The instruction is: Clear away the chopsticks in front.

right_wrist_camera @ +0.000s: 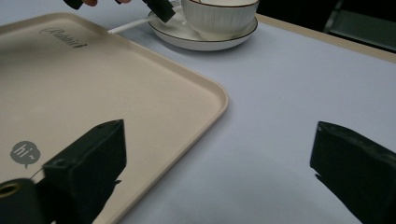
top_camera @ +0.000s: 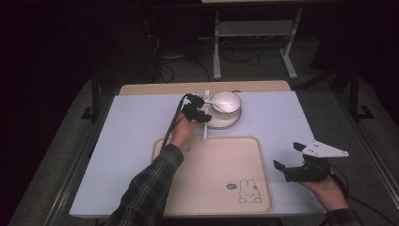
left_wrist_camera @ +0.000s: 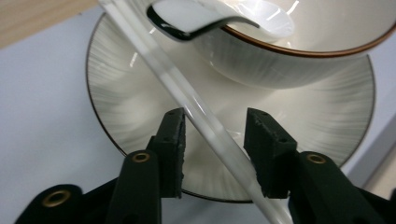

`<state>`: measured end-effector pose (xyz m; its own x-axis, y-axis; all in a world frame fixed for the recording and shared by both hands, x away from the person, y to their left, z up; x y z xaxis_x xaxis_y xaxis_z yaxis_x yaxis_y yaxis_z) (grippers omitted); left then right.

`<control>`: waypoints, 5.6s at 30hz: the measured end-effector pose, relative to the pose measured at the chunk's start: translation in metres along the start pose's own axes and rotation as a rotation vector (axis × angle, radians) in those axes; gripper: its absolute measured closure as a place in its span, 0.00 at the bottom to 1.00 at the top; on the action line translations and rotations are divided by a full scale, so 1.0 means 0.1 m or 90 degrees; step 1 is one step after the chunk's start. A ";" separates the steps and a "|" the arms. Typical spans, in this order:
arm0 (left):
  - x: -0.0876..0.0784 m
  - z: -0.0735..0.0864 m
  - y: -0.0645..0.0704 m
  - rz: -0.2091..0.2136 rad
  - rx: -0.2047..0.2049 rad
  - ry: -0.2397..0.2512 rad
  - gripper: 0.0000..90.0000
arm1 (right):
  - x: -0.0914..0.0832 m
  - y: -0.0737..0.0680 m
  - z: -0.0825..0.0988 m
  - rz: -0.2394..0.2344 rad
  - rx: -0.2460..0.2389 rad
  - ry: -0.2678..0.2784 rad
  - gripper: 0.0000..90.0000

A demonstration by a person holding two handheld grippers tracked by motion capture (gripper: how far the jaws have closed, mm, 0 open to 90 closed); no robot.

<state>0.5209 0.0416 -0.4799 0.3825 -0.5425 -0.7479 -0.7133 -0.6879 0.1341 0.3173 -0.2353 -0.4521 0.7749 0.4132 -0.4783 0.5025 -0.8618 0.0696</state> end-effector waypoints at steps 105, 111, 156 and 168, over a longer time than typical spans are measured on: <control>-1.02 0.61 -0.45 0.048 -0.063 0.110 0.96 | 0.01 -0.02 0.00 0.002 -0.010 -0.004 0.06; -1.23 0.81 -0.44 0.051 -0.070 0.113 0.96 | 0.02 -0.02 0.00 0.003 -0.011 -0.005 0.06; -1.59 1.85 0.47 0.095 -0.002 0.026 0.95 | 0.04 -0.03 0.01 0.006 -0.018 -0.013 0.06; -1.41 1.97 0.48 0.072 0.027 -0.051 0.94 | 0.03 -0.03 0.01 0.005 -0.018 -0.012 0.06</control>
<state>0.3172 0.1801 -0.4965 0.2520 -0.5737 -0.7793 -0.7741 -0.6028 0.1934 0.3179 -0.2316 -0.4547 0.7721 0.4000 -0.4939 0.5069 -0.8563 0.0990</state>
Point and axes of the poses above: each handheld gripper's, and its own axes: x roughly forward along the jaws, z roughly out of its underside, y roughly to its right, the point moved 8 cm from there along x, roughly forward along the jaws, and after that the axes turned 7 degrees about z, right-handed, at the moved point
